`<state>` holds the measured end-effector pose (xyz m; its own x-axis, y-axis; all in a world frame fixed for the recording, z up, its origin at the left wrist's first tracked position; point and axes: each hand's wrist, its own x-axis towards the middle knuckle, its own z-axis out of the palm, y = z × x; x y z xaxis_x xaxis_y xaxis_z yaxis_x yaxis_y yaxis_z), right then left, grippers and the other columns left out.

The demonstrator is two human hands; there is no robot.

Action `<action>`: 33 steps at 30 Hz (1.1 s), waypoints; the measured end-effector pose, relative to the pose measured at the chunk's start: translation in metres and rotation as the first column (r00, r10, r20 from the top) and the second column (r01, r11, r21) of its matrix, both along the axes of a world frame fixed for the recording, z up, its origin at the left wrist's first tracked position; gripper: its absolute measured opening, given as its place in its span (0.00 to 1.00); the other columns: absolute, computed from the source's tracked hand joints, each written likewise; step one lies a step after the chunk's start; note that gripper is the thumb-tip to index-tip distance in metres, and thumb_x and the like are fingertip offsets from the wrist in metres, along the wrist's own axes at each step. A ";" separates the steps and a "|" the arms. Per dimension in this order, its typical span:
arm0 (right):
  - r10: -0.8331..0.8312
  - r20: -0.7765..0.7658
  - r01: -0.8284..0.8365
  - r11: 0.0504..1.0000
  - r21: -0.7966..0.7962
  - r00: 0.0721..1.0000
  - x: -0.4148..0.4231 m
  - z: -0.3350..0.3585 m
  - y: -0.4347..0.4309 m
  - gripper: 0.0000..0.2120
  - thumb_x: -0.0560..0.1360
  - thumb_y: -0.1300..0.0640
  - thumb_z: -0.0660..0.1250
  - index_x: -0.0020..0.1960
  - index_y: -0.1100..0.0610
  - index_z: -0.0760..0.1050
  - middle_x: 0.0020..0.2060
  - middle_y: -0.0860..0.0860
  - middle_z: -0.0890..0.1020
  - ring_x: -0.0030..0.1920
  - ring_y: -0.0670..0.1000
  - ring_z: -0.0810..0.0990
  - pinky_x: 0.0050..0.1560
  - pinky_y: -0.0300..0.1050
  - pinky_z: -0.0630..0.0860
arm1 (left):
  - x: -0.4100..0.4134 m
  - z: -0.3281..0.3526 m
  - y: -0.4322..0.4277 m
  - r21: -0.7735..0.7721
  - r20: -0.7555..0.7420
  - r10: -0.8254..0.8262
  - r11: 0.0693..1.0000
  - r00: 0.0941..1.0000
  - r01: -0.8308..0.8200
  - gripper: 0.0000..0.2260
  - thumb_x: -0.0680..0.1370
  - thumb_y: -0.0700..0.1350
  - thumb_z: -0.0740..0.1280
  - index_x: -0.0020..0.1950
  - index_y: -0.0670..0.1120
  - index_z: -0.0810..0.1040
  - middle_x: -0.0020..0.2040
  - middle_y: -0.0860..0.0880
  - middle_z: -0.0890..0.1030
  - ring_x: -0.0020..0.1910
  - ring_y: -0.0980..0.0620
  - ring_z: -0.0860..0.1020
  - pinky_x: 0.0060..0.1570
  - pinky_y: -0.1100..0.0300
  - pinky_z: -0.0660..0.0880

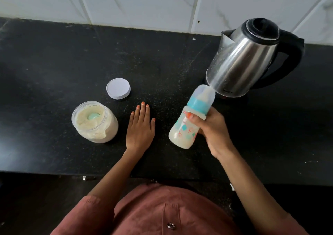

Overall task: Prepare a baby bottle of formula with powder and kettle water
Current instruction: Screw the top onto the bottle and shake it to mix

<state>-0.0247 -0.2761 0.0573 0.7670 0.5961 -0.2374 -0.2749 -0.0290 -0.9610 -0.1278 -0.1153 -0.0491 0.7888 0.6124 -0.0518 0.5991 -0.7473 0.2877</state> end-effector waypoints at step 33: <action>-0.090 -0.045 0.093 0.993 0.078 0.995 -0.002 0.004 0.005 0.24 0.56 0.50 0.77 0.50 0.53 0.77 0.42 0.47 0.83 0.45 0.47 0.82 0.43 0.44 0.78 | 0.001 -0.006 0.001 0.028 0.015 -0.001 1.000 1.000 0.000 0.25 0.82 0.52 0.46 0.76 0.44 0.47 0.77 0.47 0.47 0.76 0.51 0.45 0.73 0.56 0.42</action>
